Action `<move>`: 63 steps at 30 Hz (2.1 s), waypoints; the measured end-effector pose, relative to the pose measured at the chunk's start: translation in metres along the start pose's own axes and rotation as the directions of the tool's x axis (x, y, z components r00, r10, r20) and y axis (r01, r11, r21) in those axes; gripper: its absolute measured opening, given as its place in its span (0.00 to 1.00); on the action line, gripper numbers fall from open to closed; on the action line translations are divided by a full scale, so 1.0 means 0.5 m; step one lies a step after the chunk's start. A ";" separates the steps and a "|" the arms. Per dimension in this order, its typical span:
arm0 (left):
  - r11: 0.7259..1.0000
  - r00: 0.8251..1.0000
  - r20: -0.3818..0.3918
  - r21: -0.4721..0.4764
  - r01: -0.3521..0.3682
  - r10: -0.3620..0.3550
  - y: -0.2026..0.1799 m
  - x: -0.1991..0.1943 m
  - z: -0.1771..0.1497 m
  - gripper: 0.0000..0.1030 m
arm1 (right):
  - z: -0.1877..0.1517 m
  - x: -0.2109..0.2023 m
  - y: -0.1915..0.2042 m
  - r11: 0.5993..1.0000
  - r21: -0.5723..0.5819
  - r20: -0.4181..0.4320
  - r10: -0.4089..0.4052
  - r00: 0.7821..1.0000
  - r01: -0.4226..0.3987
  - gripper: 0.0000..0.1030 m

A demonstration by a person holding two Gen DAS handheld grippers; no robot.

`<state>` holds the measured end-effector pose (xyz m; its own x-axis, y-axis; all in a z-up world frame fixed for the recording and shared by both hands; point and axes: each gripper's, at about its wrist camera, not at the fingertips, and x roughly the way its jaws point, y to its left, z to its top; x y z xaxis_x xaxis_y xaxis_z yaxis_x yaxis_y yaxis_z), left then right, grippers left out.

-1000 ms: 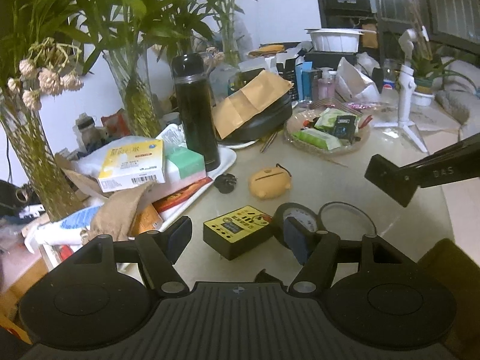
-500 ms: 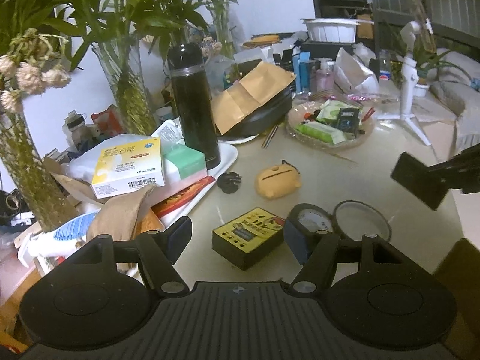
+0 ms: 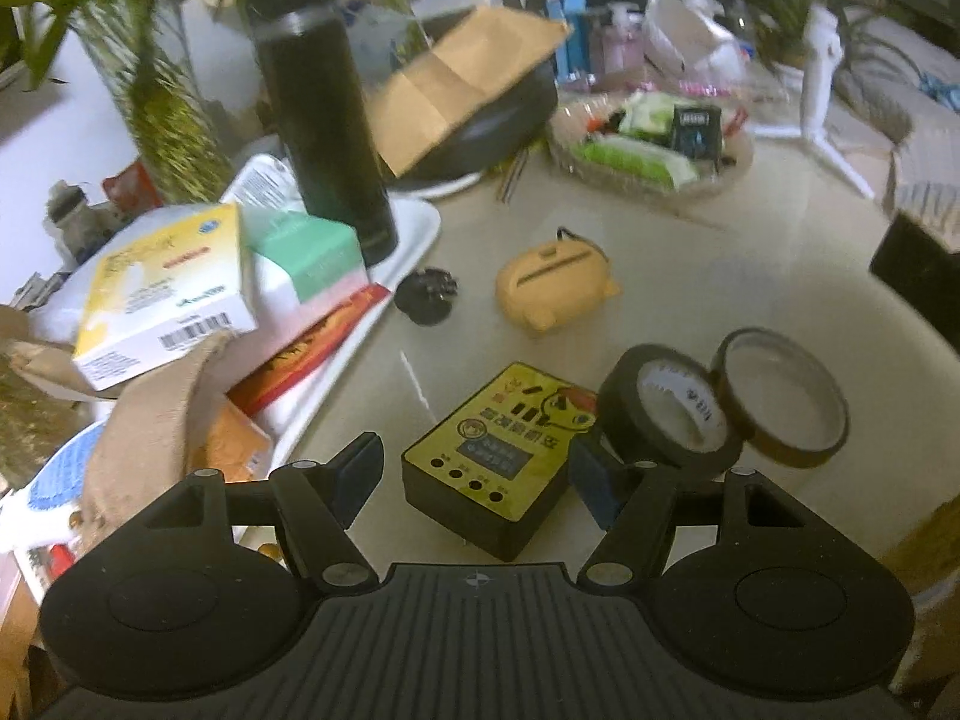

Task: Organize rigid objects
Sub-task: 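Grasp and lift the yellow tester box with the left tool while the right tool holds the block, then carry the tester with the left tool and the block with the right tool over the cardboard box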

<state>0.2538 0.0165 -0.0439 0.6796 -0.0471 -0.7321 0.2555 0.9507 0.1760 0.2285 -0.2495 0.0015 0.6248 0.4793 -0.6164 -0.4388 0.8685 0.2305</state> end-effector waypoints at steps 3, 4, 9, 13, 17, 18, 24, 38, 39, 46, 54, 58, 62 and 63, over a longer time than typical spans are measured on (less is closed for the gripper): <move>1.000 0.999 -0.021 0.009 0.028 -0.028 0.003 0.018 0.004 0.72 | 0.000 -0.001 -0.002 1.000 0.003 0.001 0.002 1.000 -0.002 0.17; 0.999 0.999 -0.027 0.015 0.036 -0.035 0.002 0.023 0.005 0.72 | 0.000 0.000 -0.002 1.000 0.001 0.000 0.002 1.000 -0.002 0.17; 0.997 0.996 -0.045 0.026 0.073 -0.072 0.003 0.046 0.009 0.72 | -0.002 -0.001 0.000 1.000 -0.006 -0.003 0.003 1.000 -0.003 0.17; 0.998 0.997 -0.053 0.021 0.065 -0.064 0.005 0.056 0.009 0.72 | -0.003 0.000 -0.003 1.000 -0.001 -0.007 0.004 1.000 -0.004 0.17; 0.998 0.996 -0.066 0.032 0.056 -0.054 0.000 0.059 0.003 0.67 | -0.004 -0.001 -0.001 1.000 -0.006 -0.006 0.007 1.000 -0.007 0.17; 0.998 0.997 -0.064 0.032 0.053 -0.051 0.001 0.058 0.002 0.65 | -0.004 -0.001 -0.001 1.000 -0.006 -0.005 0.008 1.000 -0.008 0.17; 0.995 0.995 -0.064 -0.059 0.078 -0.082 0.023 0.051 0.001 0.52 | -0.005 0.000 0.001 1.000 -0.005 -0.009 0.006 1.000 -0.006 0.17; 0.995 0.999 0.028 -0.093 0.025 -0.023 0.009 -0.024 0.005 0.52 | -0.004 0.005 0.015 1.000 -0.010 -0.011 0.019 1.000 -0.019 0.17; 0.994 0.999 0.036 -0.104 0.025 -0.022 0.010 -0.032 0.004 0.52 | -0.004 0.006 0.016 1.000 -0.010 -0.011 0.019 1.000 -0.020 0.17; 0.988 0.995 0.100 -0.154 0.014 0.002 0.005 -0.087 -0.002 0.52 | -0.006 -0.004 0.023 1.000 0.006 0.002 0.029 1.000 -0.029 0.17; 0.977 0.987 0.162 -0.213 0.020 0.015 -0.011 -0.157 -0.035 0.52 | -0.023 -0.017 0.033 0.999 0.022 0.000 0.046 0.999 -0.046 0.17; 0.971 0.982 0.189 -0.239 0.025 0.021 -0.022 -0.193 -0.058 0.52 | -0.030 -0.029 0.033 0.998 0.037 0.010 0.050 0.999 -0.051 0.17; 0.966 0.977 0.214 -0.257 0.034 0.022 -0.034 -0.224 -0.080 0.52 | -0.038 -0.045 0.037 0.997 0.052 0.022 0.058 0.998 -0.059 0.16; 0.965 0.976 0.217 -0.259 0.037 0.021 -0.038 -0.232 -0.086 0.52 | -0.040 -0.048 0.039 0.997 0.054 0.025 0.059 0.998 -0.061 0.17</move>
<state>0.1406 0.0170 0.0092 0.8179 -0.0925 -0.5679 0.0936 0.9952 -0.0273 0.1919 -0.2467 0.0056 0.6134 0.5331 -0.5827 -0.4403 0.8434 0.3080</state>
